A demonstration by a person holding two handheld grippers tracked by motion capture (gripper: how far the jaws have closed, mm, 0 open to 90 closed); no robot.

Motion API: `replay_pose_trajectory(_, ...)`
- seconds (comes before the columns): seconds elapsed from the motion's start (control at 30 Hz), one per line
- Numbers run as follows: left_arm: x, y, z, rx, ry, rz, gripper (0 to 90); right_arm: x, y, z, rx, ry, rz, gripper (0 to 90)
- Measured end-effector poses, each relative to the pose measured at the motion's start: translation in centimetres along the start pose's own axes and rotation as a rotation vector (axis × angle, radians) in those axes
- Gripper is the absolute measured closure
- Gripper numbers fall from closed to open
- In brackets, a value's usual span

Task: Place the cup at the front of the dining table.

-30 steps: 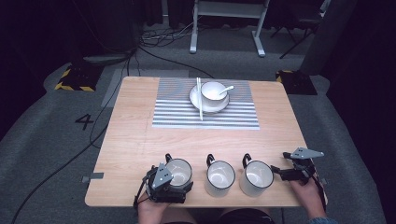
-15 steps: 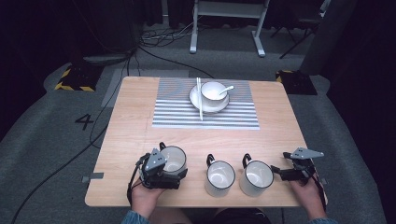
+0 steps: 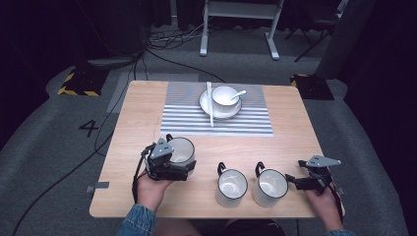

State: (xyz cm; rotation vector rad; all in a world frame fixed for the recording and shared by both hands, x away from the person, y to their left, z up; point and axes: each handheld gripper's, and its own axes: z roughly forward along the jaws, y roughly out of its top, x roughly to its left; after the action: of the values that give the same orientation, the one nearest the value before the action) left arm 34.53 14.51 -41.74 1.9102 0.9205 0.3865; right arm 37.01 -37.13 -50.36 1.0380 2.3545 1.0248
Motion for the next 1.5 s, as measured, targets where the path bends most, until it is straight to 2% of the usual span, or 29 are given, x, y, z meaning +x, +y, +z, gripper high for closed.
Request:
replay_pose_trajectory(0.07, 0.1, 0.3, 0.1, -0.002, 0.007, 0.000, 3.2, -0.1, 0.0, 0.0, 0.002, 0.002, 0.001, 15.0)
replay_pose_trajectory(0.1, 0.4, 0.9, 0.3, 0.003, 0.005, 0.012, 3.2, -0.1, 0.0, 0.0, 0.004, 0.003, 0.004, 15.0)
replay_pose_trajectory(0.37, 1.6, 2.9, 1.4, -0.017, 0.008, 0.002, 3.2, -0.1, 0.0, 0.0, 0.006, 0.006, 0.012, 15.0)
replay_pose_trajectory(0.63, 2.8, 4.0, 2.4, -0.020, 0.016, 0.011, 3.2, -0.2, 0.0, 0.1, 0.003, 0.011, 0.016, 15.2)
replay_pose_trajectory(0.87, 4.3, 4.9, 3.6, -0.014, 0.026, -0.003, 3.2, -0.2, 0.0, 0.1, 0.004, 0.011, 0.015, 15.2)
replay_pose_trajectory(1.07, 5.6, 6.2, 4.6, -0.033, 0.023, 0.010, 3.2, -0.2, 0.0, 0.1, 0.006, 0.014, 0.013, 15.2)
replay_pose_trajectory(1.33, 6.9, 7.4, 6.1, -0.022, 0.030, 0.003, 3.2, -0.2, 0.0, 0.1, 0.006, 0.014, 0.013, 15.2)
replay_pose_trajectory(1.47, 7.6, 8.1, 6.9, -0.026, 0.051, 0.004, 3.2, -0.2, 0.0, 0.1, 0.007, 0.014, 0.013, 15.2)
replay_pose_trajectory(1.5, 7.9, 8.4, 7.0, -0.042, 0.066, 0.012, 3.2, -0.2, 0.0, 0.1, 0.007, 0.014, 0.013, 15.2)
